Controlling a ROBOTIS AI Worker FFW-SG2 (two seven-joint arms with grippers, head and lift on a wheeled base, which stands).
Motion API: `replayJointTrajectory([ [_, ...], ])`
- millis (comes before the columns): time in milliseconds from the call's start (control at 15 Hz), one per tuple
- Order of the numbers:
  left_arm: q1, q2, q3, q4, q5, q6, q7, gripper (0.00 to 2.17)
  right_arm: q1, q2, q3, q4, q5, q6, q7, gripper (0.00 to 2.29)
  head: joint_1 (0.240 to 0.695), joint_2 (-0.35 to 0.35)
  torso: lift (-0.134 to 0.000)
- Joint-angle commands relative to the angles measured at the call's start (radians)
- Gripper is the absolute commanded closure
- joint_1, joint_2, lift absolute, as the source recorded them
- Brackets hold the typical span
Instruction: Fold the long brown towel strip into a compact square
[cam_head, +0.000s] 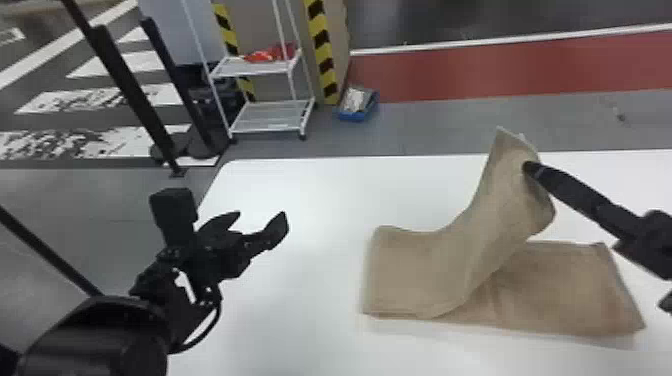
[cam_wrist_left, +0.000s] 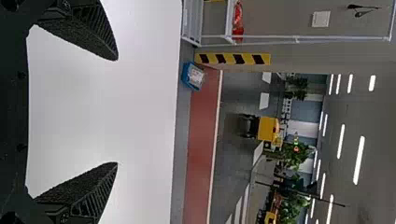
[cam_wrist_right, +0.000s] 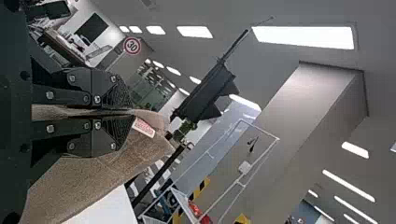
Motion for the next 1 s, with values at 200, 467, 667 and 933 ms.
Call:
replayJointTrajectory([
  [200, -0.007, -0.001, -0.016, 0.000, -0.011, 0.006, 0.001, 0.08, -0.058, -0.021, -0.005, 0.087, 0.031, 0.000, 0.022, 1.06, 0.695, 0.201, -0.124],
  [467, -0.012, 0.002, -0.009, 0.006, -0.015, 0.009, -0.001, 0.08, -0.018, -0.024, -0.041, 0.099, 0.014, 0.012, 0.065, 1.06, 0.695, 0.196, -0.124],
  [667, -0.019, 0.000, -0.015, 0.005, -0.012, 0.021, -0.001, 0.08, -0.026, -0.033, -0.048, 0.036, 0.022, 0.092, 0.067, 1.06, 0.695, 0.192, -0.124],
  [933, -0.016, 0.002, -0.010, 0.011, -0.014, 0.021, -0.004, 0.08, 0.026, -0.033, -0.094, 0.049, 0.097, 0.083, 0.107, 1.06, 0.695, 0.194, -0.124],
])
